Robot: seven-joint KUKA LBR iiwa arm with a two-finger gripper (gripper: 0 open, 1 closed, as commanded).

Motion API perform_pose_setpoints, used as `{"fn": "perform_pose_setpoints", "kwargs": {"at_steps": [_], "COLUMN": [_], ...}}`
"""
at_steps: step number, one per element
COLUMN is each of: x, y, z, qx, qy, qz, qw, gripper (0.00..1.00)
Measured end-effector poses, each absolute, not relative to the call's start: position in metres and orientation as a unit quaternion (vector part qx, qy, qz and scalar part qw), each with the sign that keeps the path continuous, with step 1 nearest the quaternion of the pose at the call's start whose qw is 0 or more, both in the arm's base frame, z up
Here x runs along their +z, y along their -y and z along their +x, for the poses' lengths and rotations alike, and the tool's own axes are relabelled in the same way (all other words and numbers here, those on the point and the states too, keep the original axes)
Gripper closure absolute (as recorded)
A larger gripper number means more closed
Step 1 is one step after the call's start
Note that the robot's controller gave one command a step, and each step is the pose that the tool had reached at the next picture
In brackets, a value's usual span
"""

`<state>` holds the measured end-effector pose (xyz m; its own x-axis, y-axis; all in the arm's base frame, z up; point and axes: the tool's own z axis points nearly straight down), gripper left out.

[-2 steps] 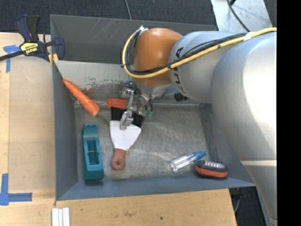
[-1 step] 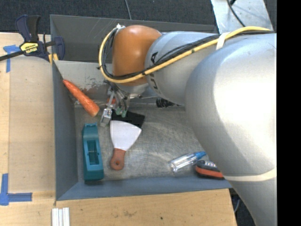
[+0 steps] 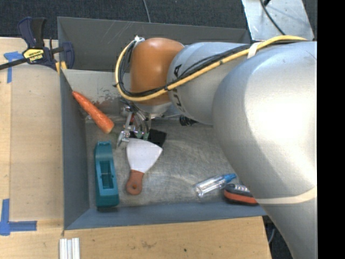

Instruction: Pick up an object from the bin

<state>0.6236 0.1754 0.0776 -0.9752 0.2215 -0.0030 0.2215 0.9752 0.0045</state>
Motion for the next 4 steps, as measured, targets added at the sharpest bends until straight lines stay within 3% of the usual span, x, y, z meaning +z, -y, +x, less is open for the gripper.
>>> {"fn": "perform_pose_setpoints", "kwargs": {"at_steps": [1, 4], "x": [0.0769, 0.0832], "y": [-0.2254, -0.2245], "z": [0.6209, 0.6191], "qx": [0.003, 0.000], "qy": [-0.965, -0.965], "qz": [0.261, 0.261], "qw": [0.005, 0.001], "gripper": [1.00, 1.00]}}
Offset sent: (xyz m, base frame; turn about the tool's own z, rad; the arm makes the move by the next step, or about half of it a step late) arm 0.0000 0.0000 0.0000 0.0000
